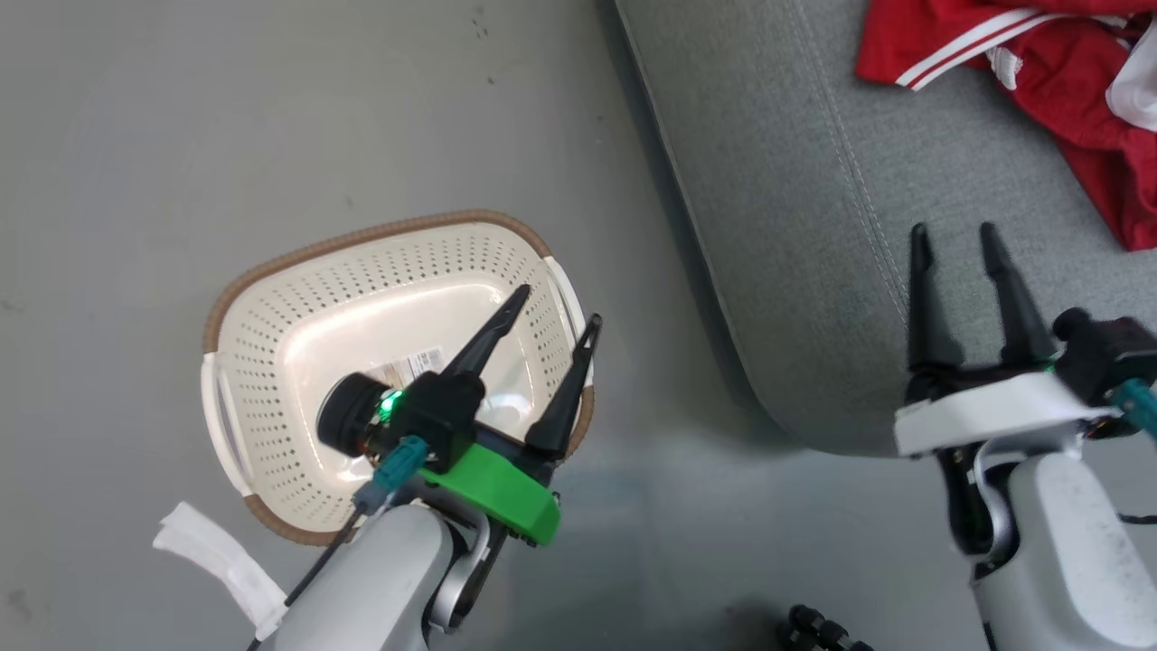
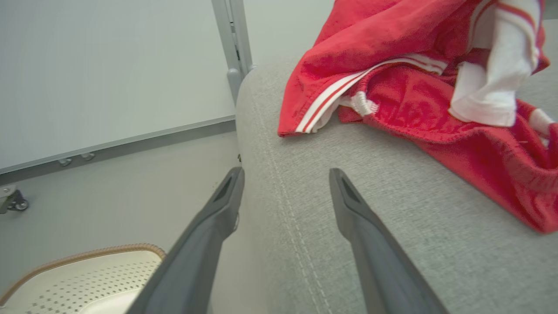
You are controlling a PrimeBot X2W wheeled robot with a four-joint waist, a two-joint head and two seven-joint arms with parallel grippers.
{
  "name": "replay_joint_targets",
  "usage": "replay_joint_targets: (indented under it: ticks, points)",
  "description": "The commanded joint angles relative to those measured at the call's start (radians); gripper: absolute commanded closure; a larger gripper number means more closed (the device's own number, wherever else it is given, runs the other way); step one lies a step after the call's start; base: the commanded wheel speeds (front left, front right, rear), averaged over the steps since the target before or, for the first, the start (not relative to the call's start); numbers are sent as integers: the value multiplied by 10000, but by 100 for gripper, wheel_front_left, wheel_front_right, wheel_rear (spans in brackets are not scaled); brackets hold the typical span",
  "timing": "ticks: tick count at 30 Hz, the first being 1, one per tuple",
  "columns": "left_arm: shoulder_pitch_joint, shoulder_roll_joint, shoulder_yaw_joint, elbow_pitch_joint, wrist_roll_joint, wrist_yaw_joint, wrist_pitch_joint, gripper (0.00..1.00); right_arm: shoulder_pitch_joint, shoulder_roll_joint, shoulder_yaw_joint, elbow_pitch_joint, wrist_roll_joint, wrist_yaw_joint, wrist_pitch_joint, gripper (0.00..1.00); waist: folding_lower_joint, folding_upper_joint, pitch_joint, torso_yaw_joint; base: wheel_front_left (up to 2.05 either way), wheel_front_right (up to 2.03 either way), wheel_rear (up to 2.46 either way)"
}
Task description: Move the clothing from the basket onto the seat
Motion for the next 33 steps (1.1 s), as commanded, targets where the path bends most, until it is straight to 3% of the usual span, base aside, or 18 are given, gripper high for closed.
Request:
replay_joint_targets:
  ticks: [1, 6, 15, 21, 26, 33]
  points:
    - [362, -202, 337, 176, -212, 105, -82, 0, 373, -31, 366, -106, 132, -14, -29, 0, 0, -1, -1682, 1121, 0, 0, 0]
    - [1697, -760, 2274, -213, 248, 142, -78, 0, 1225, -4, 1612, -171, 277, -14, -30, 0, 0, -1, -3004, 2028, 0, 0, 0]
    - [4551, -1249, 5330, -1054, 1424, -604, -75, 0, 2516, 263, 2419, 186, -126, -14, -29, 0, 0, -1, -5275, 2976, 0, 0, 0]
    - [5784, -1377, 6318, -1240, 2128, -1033, -76, 0, 3047, 297, 2198, -38, -586, -14, -29, 0, 0, -1, -6025, 3091, 0, 0, 0]
    - [6654, -1428, 7029, -1941, 2812, -1142, -77, 0, 3671, 304, 1656, -313, -1046, -14, -29, 0, 0, -1, -6512, 3107, 0, 0, 0]
    - [7519, -1490, 7429, -2405, 3347, -1329, -77, 0, 4454, 366, 1317, -495, -1240, -14, -29, 0, 0, -1, -6869, 2989, 0, 0, 0]
